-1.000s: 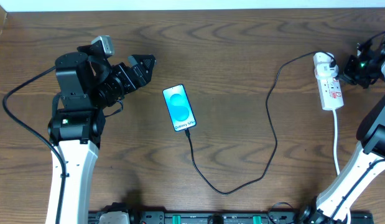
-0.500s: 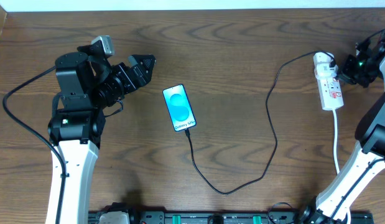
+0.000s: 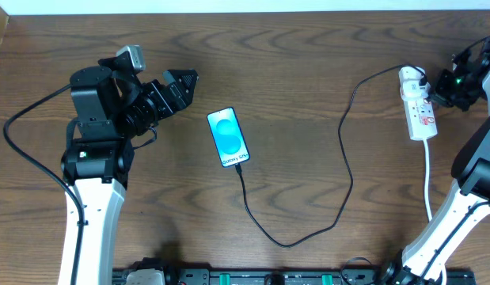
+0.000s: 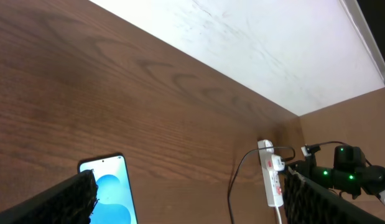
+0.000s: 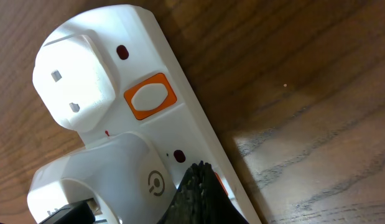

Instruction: Plug charger to phone and switch on socket

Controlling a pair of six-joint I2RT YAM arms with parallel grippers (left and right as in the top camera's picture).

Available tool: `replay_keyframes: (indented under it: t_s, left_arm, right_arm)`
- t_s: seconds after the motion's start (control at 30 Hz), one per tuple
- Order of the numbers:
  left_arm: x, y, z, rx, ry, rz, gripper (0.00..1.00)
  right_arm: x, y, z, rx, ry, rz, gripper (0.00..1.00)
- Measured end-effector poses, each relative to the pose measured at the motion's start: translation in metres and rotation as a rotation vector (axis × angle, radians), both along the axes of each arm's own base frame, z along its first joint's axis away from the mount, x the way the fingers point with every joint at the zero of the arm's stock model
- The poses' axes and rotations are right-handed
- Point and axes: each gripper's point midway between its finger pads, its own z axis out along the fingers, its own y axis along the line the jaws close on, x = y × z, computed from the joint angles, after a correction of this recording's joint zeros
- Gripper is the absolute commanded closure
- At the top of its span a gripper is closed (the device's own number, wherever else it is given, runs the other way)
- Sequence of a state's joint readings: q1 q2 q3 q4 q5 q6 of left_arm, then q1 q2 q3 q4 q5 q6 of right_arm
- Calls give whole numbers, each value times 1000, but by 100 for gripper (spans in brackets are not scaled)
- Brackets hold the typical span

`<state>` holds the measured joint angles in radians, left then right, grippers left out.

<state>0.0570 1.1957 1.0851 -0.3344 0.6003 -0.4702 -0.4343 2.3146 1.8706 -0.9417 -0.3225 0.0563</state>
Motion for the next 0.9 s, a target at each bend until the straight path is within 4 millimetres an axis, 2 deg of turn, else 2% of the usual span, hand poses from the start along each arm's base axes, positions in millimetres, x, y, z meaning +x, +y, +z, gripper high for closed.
replay_keyframes:
  t_s: [0.9]
  left_arm:
    - [0,0,0,0,0,0,5]
  right_arm:
    - [-5,3,-2,4,5,-16,99]
